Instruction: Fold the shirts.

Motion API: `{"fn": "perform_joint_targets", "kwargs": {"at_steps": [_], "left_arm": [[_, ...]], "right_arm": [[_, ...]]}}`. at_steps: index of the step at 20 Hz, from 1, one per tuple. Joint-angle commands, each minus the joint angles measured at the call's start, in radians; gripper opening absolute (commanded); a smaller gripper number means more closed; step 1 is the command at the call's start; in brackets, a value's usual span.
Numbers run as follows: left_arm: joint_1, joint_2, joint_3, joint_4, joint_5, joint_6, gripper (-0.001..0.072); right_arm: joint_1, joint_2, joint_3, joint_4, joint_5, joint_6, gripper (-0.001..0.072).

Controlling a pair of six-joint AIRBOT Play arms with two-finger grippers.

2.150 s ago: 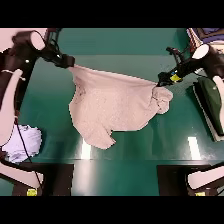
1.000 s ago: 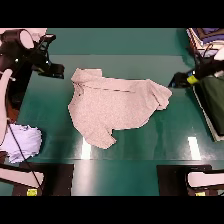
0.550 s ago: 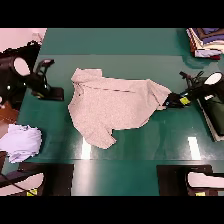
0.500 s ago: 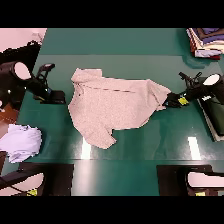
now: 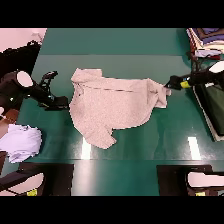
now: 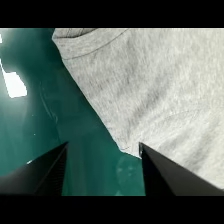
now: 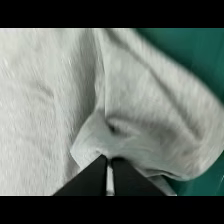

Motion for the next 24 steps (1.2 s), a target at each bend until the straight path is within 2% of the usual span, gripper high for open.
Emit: {"fn": "perform_joint_targets", "kwargs": {"at_steps": [1, 2, 5, 7, 11, 16, 19, 24], "left_arm": [[0.000, 0.001, -0.004, -0.005, 0.006, 0.001, 0.0530], [0.000, 0.001, -0.005, -0.005, 0.002, 0.009, 0.0530], [0.000, 0.010, -0.027, -0.005, -0.058, 0.039, 0.0530], [0.000, 0.068, -0.124, -0.009, -0.039, 0.043, 0.0529], [0.000, 0.209, -0.359, -0.121, 0.097, -0.004, 0.0530], [0.000, 0.222, -0.520, -0.329, 0.308, -0.002, 0.0530], [0.000, 0.222, -0.542, -0.375, 0.404, 0.000, 0.0529], [0.000, 0.222, -0.542, -0.385, 0.461, 0.000, 0.0528]], "right_arm": [[-0.001, 0.000, 0.068, -0.001, -0.093, -0.003, 0.0405], [-0.001, 0.001, 0.068, -0.001, -0.093, -0.003, 0.0471], [-0.001, 0.013, 0.065, -0.002, -0.033, -0.003, 0.0446], [-0.001, 0.027, 0.065, -0.002, 0.024, -0.004, 0.0446], [-0.001, 0.055, 0.065, -0.001, 0.055, -0.006, 0.0446], [0.000, 0.070, 0.065, 0.000, 0.097, -0.006, 0.0446], [0.000, 0.070, 0.065, -0.001, 0.134, -0.006, 0.0446], [0.000, 0.070, 0.065, 0.000, 0.162, -0.006, 0.0437]]}}
